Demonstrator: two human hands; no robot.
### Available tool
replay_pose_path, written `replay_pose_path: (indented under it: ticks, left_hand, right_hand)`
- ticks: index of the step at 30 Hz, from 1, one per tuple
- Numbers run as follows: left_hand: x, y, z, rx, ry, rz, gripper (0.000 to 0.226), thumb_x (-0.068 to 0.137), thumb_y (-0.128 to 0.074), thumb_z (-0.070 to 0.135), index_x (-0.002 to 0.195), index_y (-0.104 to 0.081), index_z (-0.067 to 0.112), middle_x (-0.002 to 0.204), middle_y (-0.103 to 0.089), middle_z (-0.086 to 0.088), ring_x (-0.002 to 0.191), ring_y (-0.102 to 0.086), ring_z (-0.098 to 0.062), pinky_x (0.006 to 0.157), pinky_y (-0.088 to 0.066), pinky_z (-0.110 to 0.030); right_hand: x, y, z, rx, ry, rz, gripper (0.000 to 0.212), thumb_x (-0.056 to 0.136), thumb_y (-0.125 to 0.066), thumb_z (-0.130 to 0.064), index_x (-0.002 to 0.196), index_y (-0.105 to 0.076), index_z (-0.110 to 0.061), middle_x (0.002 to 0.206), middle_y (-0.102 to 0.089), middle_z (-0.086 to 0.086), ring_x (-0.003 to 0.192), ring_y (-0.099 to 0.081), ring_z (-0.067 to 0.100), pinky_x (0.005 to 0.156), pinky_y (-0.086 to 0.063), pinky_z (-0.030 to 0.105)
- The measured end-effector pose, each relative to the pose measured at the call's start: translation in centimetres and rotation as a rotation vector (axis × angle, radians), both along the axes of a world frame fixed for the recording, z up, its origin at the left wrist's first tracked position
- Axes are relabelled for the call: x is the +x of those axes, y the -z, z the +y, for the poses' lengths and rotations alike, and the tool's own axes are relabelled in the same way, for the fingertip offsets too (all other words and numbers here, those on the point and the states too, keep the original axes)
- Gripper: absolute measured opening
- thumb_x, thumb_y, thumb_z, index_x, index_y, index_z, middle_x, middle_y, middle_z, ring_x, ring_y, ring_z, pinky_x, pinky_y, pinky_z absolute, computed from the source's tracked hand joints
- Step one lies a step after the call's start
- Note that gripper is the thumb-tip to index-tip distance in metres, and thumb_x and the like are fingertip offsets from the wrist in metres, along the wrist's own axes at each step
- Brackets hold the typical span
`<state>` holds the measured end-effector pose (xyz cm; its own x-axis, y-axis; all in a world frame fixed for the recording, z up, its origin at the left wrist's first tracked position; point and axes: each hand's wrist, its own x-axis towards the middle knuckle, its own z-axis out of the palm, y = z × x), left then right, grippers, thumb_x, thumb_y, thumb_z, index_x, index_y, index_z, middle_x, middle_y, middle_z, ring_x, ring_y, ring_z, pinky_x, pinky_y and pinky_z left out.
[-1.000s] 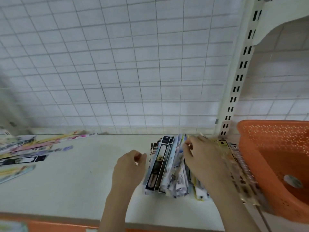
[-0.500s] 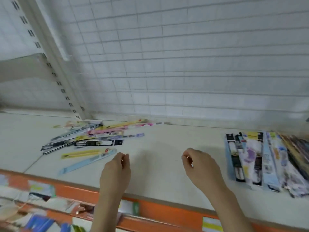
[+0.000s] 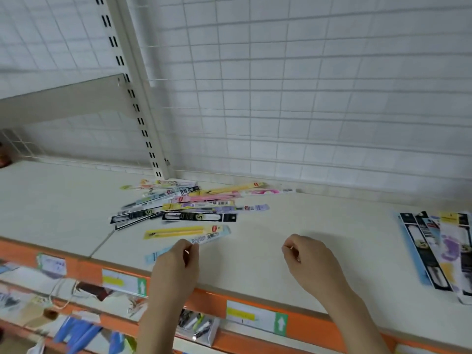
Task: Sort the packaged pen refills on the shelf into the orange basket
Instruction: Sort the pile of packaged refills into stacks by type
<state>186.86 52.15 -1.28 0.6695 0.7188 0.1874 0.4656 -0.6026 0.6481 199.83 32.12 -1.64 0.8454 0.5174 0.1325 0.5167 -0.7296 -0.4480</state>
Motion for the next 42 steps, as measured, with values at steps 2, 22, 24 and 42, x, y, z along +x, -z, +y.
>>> replay_pose_path:
  ticks: [2,22,24,42]
  left_hand:
    - [0.1,-0.2,0.1,-0.005,-0.008,0.001,0.02,0.093,-0.05,0.025,0.076,-0.051,0.017,0.05,-0.046,0.005,0.046,-0.044,-0.011,0.045,-0.029,-0.023]
    - [0.7,-0.4,10.6,0.027,0.034,-0.038,0.019,0.091,-0.055,0.023,0.072,-0.054,0.022,0.055,-0.057,-0.006,0.05,-0.05,-0.025,0.05,-0.037,-0.027]
    - [0.7,-0.7,13.1,0.045,0.045,-0.055,0.017,0.09,-0.056,0.021,0.073,-0.055,0.02,0.058,-0.059,-0.008,0.052,-0.052,-0.027,0.051,-0.037,-0.027]
    - [6.1,-1.3,18.6,0.025,0.321,-0.108,0.015,0.092,-0.053,0.021,0.078,-0.055,0.019,0.058,-0.057,0.0,0.052,-0.048,-0.011,0.052,-0.035,-0.02]
  right_hand:
    - [0.4,0.0,0.2,0.005,-0.001,0.002,0.018,0.095,-0.042,-0.028,0.097,-0.06,-0.024,0.078,-0.052,-0.012,0.074,-0.049,0.011,0.067,-0.04,0.024]
    - [7.6,-1.3,10.5,-0.076,0.103,-0.086,0.019,0.094,-0.039,-0.015,0.09,-0.058,-0.018,0.094,-0.054,0.002,0.1,-0.054,0.025,0.071,-0.039,0.029]
    - [8.8,-1.3,12.4,-0.121,0.133,-0.1,0.029,0.095,-0.04,-0.015,0.119,-0.056,-0.012,0.119,-0.055,0.007,0.113,-0.05,0.026,0.087,-0.042,0.032]
    - [8.0,-0.2,13.0,-0.417,0.159,-0.242,0.028,0.097,-0.042,-0.026,0.116,-0.063,-0.022,0.114,-0.058,-0.001,0.116,-0.046,0.019,0.092,-0.033,0.03]
